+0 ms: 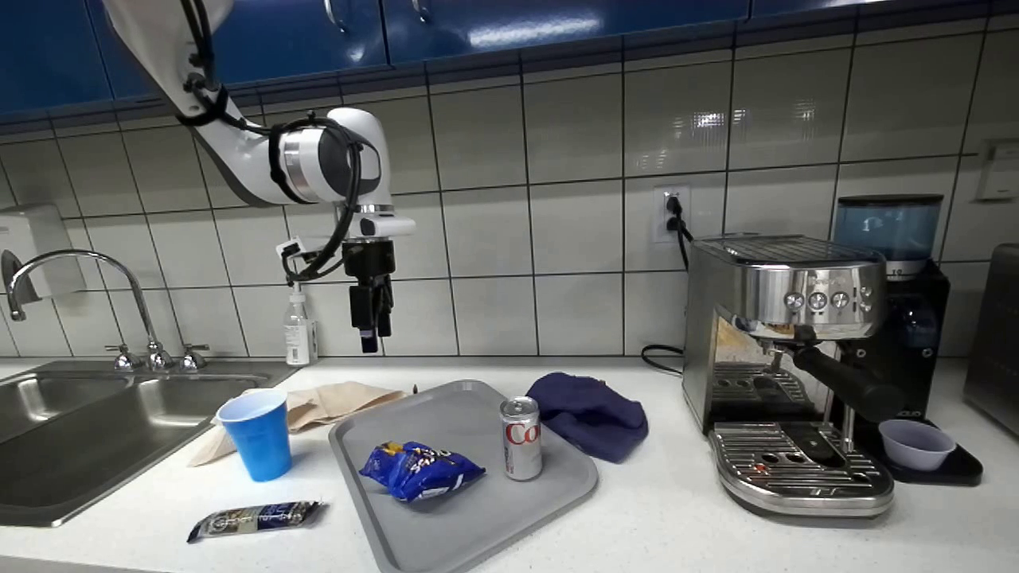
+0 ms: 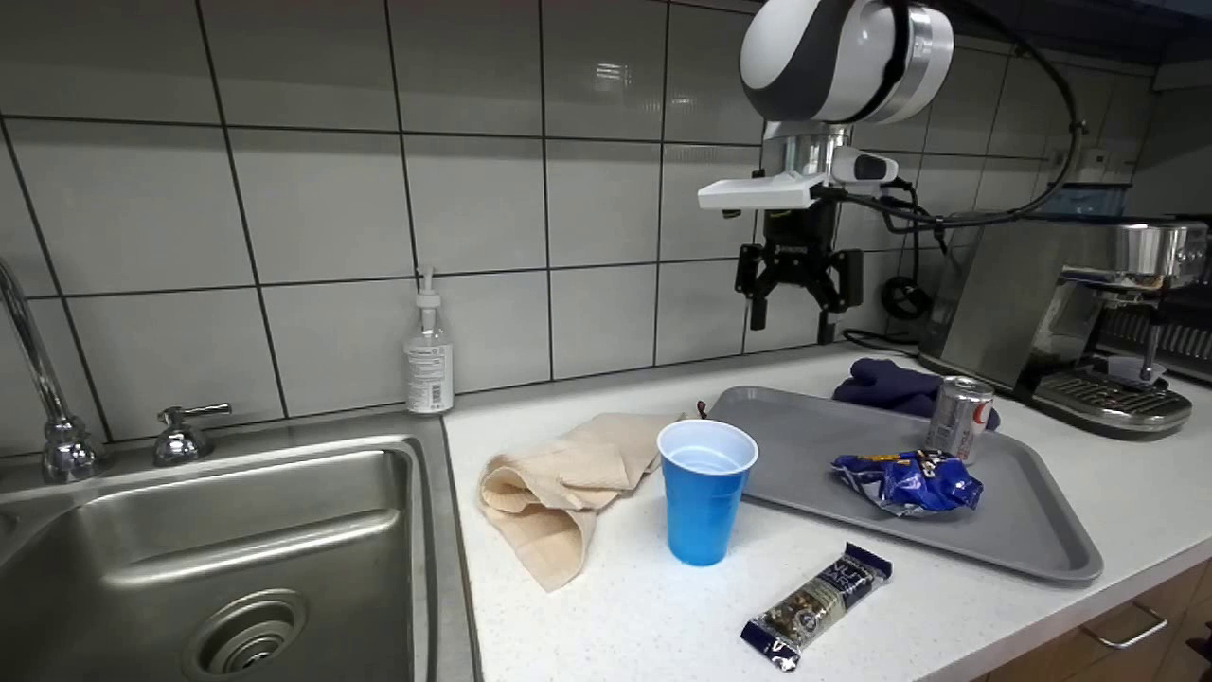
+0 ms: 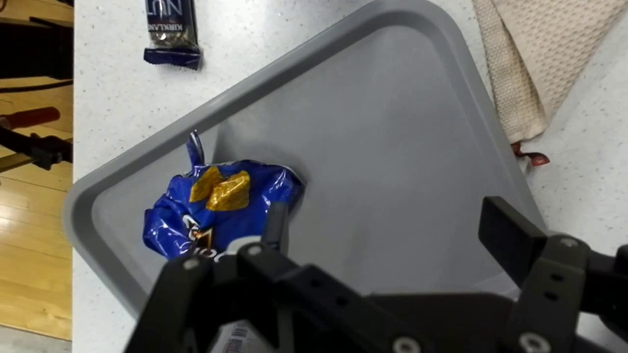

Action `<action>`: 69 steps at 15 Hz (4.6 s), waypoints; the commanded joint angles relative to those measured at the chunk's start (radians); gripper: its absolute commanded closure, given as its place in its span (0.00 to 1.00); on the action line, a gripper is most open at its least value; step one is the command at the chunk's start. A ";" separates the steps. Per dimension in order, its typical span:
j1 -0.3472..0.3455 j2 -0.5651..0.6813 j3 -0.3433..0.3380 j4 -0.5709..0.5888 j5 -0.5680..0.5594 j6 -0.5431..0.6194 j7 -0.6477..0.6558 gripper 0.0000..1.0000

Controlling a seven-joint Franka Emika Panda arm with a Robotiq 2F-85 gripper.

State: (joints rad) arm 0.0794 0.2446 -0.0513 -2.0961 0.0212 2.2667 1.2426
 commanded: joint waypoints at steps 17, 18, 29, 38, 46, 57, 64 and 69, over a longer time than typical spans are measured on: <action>-0.139 -0.089 -0.124 -0.118 -0.017 -0.007 0.005 0.00; -0.144 -0.085 -0.127 -0.115 -0.012 -0.007 -0.006 0.00; -0.158 0.022 -0.159 -0.074 -0.147 0.043 -0.136 0.00; -0.151 0.028 -0.160 -0.084 -0.134 0.042 -0.128 0.00; -0.164 0.046 -0.154 -0.079 -0.109 0.060 -0.175 0.00; -0.190 0.106 -0.157 -0.055 -0.027 0.146 -0.242 0.00; -0.201 0.123 -0.175 -0.044 0.012 0.154 -0.281 0.00; -0.205 0.152 -0.188 -0.026 0.018 0.162 -0.275 0.00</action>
State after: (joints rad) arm -0.1142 0.3704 -0.2378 -2.1527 0.0138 2.4240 0.9973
